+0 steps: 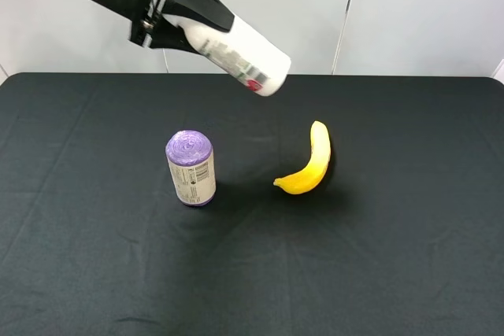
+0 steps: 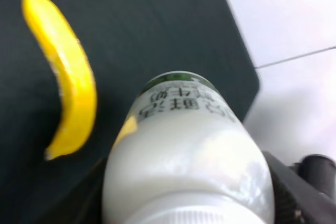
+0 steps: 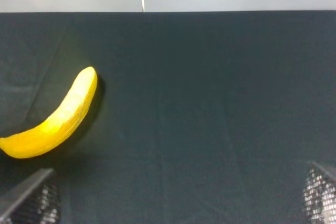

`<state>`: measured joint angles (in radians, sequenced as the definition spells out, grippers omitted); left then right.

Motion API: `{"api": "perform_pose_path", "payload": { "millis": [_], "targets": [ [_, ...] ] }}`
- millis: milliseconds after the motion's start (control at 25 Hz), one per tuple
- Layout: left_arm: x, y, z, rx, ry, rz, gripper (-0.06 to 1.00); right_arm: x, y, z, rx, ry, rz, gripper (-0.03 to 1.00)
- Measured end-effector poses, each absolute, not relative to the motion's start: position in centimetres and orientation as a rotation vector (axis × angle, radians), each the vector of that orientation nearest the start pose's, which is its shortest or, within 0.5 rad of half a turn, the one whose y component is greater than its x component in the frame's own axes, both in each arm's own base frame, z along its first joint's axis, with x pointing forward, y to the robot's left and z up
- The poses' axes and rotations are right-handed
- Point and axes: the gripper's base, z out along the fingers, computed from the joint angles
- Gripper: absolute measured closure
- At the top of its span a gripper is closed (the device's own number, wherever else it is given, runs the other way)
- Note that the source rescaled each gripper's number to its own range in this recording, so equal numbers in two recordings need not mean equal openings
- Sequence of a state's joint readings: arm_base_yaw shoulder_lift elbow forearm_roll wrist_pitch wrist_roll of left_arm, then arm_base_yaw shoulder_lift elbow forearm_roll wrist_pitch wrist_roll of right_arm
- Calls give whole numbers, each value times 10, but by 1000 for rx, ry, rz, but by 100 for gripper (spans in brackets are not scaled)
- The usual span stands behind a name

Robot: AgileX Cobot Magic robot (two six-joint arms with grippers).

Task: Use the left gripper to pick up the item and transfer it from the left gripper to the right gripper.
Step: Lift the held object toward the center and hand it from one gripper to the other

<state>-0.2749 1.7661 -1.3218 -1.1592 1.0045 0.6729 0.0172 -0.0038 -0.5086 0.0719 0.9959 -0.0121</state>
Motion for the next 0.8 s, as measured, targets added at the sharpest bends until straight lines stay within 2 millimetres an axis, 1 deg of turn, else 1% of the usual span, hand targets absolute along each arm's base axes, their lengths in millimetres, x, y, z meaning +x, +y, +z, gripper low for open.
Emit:
{"api": "perform_pose_path", "payload": {
  "millis": [120, 240, 360, 440, 680, 800],
  "targets": [
    [343, -174, 265, 455, 2398, -1423, 94, -2, 6, 285, -30, 1978, 90, -3],
    [345, -178, 257, 453, 2386, -1498, 94, 11, 7, 285, -29, 2057, 112, -3],
    [346, -179, 255, 463, 2371, -1505, 94, 31, 11, 286, -80, 2152, 144, -3],
    [346, -179, 256, 465, 2366, -1508, 94, 46, 15, 291, -154, 2191, 154, -3],
    [346, -179, 256, 485, 2355, -1503, 94, 92, 23, 314, -361, 2202, 166, -3],
    [346, -179, 256, 490, 2354, -1503, 94, 112, 30, 326, -462, 2171, 182, -3]
  ]
}}
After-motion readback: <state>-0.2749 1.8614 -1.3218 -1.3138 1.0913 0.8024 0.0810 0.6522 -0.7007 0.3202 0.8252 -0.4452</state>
